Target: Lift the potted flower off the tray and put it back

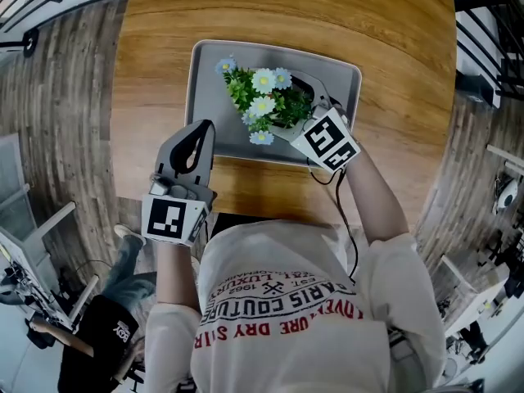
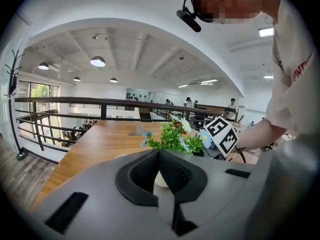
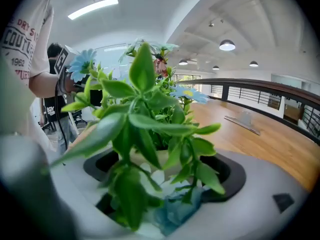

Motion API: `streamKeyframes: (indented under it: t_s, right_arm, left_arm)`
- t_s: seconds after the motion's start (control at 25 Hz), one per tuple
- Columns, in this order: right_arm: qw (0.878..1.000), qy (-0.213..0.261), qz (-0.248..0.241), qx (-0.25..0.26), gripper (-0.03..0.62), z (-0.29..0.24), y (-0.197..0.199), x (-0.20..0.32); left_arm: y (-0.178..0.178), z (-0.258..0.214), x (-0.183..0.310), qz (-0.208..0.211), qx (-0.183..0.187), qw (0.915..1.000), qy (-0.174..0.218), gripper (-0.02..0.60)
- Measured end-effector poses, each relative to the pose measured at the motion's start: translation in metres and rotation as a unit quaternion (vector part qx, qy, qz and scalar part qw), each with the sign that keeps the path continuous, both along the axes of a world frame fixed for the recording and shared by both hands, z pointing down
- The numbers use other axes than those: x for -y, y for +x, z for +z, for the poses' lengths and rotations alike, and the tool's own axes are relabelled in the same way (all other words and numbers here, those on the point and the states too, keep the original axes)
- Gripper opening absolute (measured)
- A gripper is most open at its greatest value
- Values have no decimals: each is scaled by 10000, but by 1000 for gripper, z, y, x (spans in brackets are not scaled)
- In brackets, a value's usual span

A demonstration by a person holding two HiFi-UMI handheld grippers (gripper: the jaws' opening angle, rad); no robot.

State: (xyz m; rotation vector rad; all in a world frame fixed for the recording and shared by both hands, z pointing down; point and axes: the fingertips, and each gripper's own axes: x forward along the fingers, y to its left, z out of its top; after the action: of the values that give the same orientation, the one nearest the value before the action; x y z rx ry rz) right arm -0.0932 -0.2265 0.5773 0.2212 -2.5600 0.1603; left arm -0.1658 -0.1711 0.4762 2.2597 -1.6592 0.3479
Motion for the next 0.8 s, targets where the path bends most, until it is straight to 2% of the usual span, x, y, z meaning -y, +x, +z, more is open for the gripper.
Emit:
streamKeyframes:
  t_s: [0.16, 0.4, 0.56, 0.8]
  right_arm:
    - [9993, 118, 333, 142, 477, -22, -3, 2]
    - [9918, 385, 1159, 376, 476, -74, 14, 15]
    - [9802, 663, 1782, 557, 476, -115, 39, 24]
    - [9545, 1011, 2673, 855, 476, -180, 78, 24]
  left_arm:
    - [-8, -6, -1, 74, -61, 9999, 45, 12]
    - [-7, -38, 4, 469, 15, 9981, 410, 12]
    - [0, -66, 10, 725, 101, 9951, 667, 12]
    - [7, -114, 12, 1047, 241, 9878, 1127, 12]
